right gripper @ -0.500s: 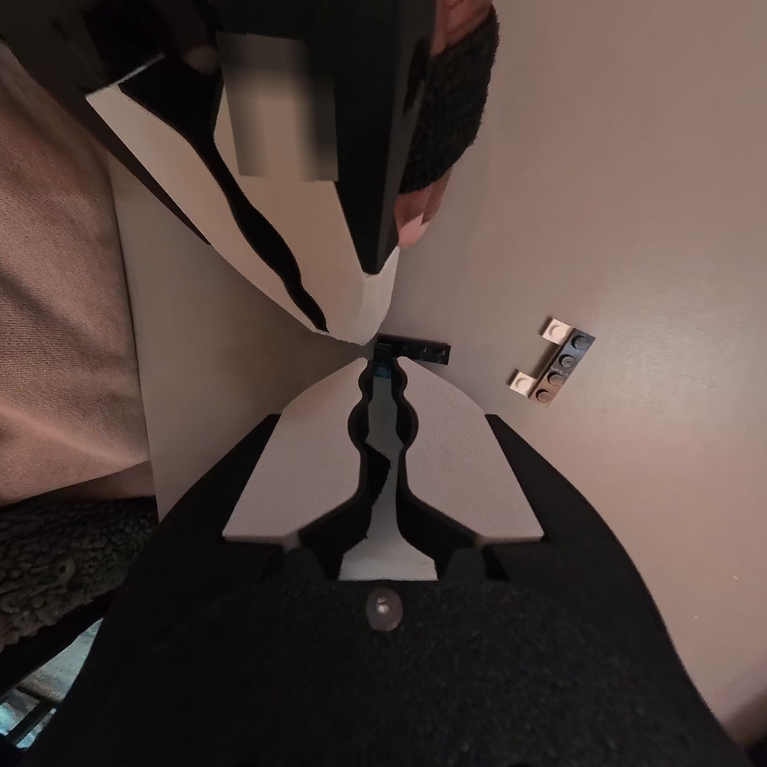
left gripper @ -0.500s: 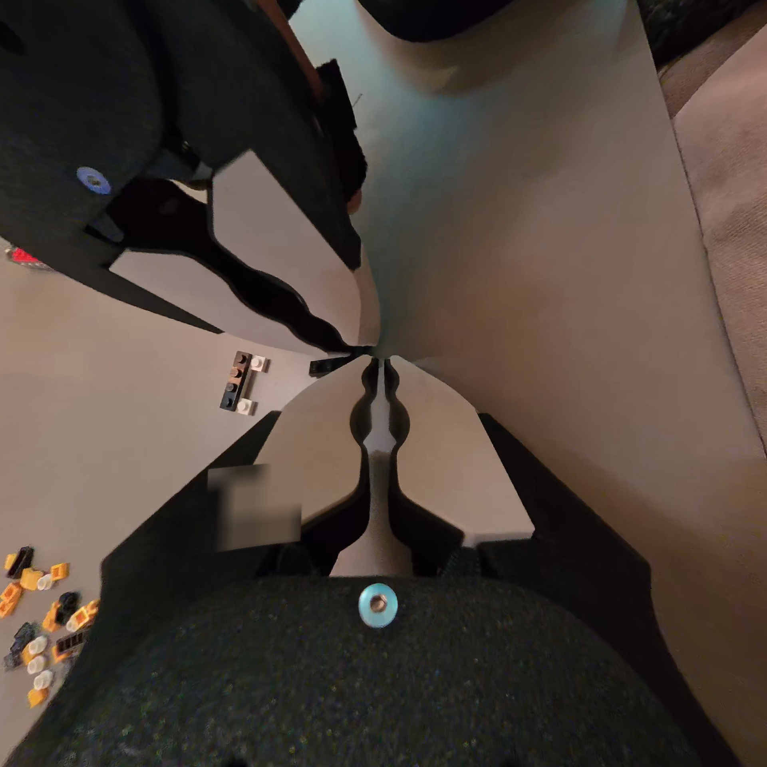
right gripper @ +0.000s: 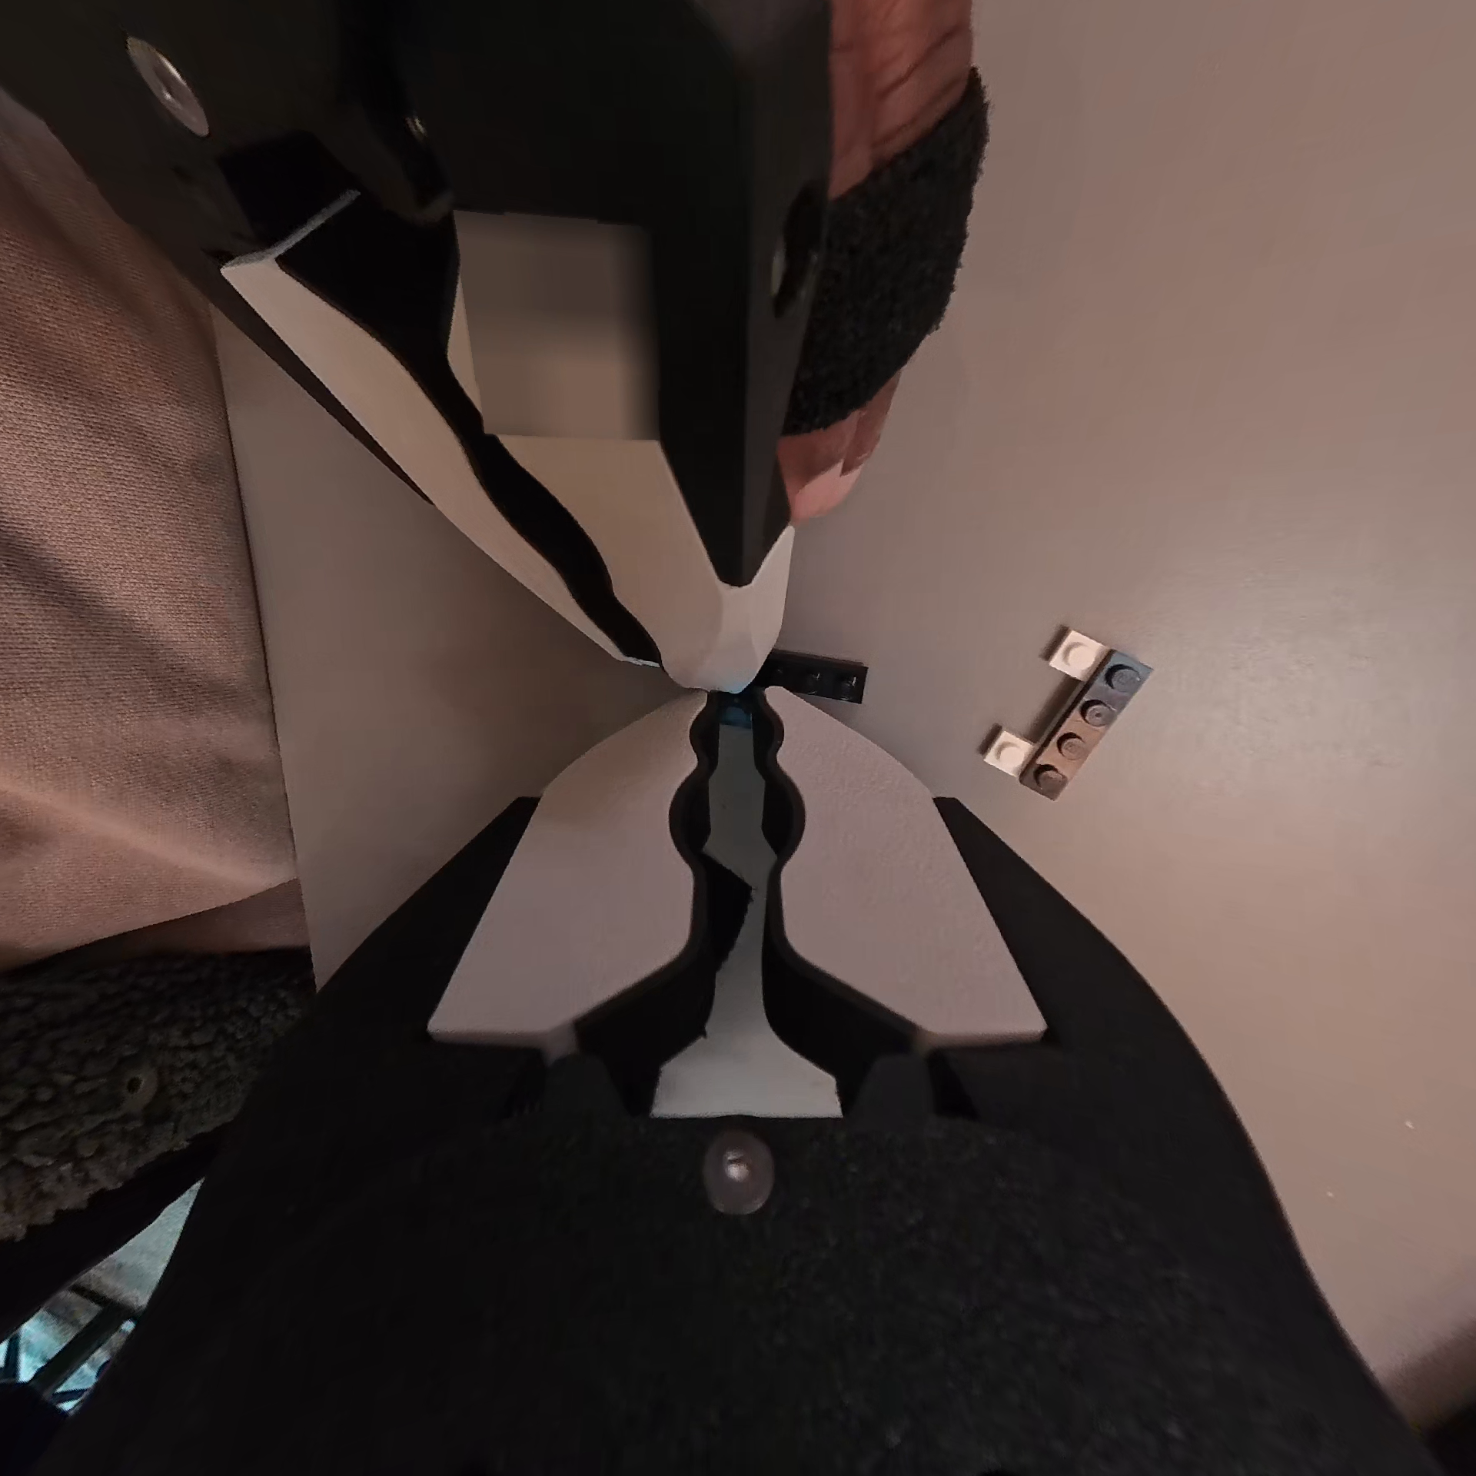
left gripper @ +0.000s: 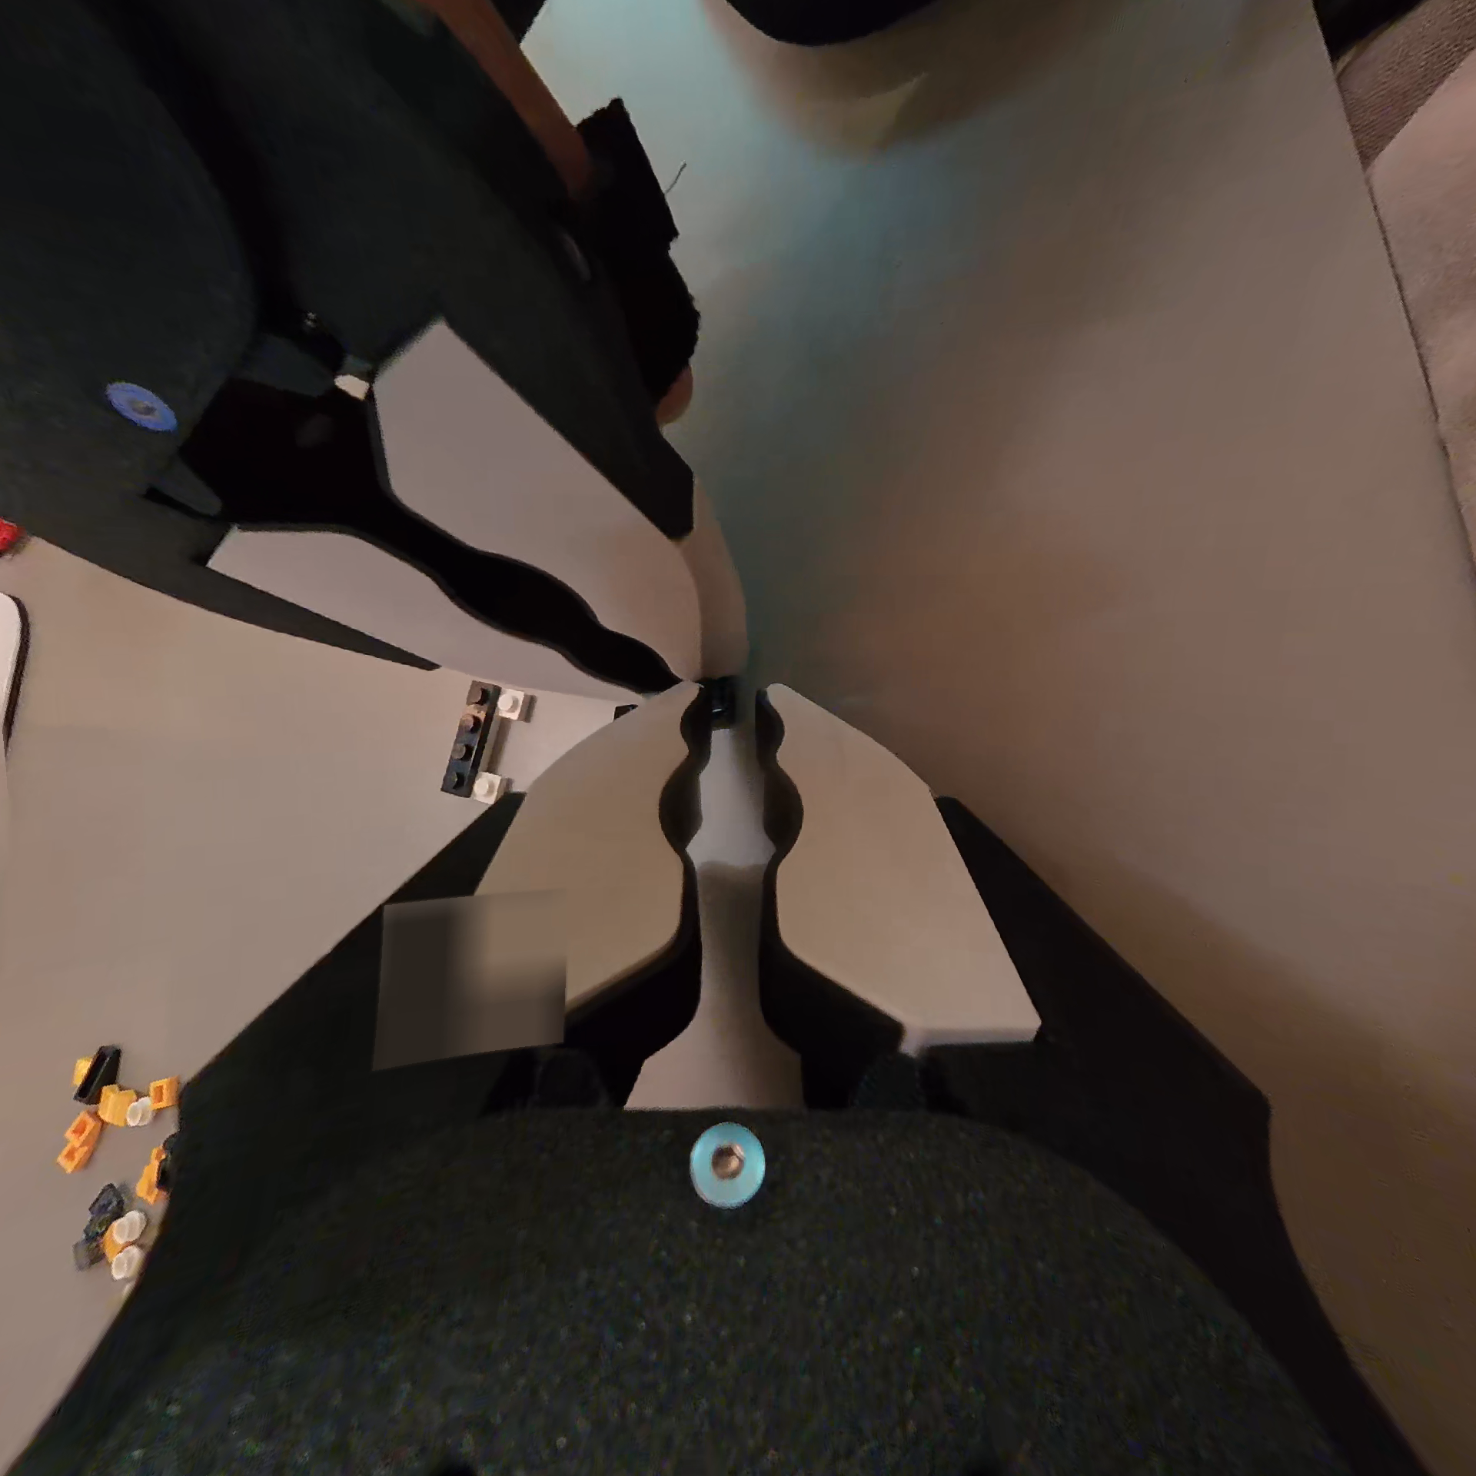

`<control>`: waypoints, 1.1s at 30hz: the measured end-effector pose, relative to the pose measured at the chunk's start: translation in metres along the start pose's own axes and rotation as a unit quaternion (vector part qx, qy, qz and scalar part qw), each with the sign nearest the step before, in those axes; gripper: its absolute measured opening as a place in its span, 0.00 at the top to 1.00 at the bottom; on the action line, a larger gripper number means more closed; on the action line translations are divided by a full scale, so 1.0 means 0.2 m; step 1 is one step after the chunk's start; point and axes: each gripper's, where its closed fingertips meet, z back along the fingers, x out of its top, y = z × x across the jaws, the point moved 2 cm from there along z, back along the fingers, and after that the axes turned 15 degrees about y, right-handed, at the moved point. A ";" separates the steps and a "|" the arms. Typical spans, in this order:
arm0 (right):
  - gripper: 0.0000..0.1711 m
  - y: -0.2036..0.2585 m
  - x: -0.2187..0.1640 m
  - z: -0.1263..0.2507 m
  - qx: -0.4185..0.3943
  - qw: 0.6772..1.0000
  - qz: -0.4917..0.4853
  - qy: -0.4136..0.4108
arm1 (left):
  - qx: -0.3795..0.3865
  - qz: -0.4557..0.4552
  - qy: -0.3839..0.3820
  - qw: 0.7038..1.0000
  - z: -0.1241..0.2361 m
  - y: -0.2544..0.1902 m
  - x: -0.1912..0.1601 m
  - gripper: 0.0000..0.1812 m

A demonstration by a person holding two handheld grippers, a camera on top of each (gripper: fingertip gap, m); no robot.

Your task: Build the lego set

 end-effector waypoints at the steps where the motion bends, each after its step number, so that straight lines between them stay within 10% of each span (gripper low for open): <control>1: 0.95 0.00 0.00 0.00 0.000 1.000 0.000 0.000 | 0.000 0.000 0.001 1.000 0.00 0.00 0.00 0.95; 33: 0.95 0.00 -0.01 0.01 -0.008 1.000 0.009 -0.013 | -0.011 0.020 -0.005 1.000 -0.01 -0.01 -0.02 1.00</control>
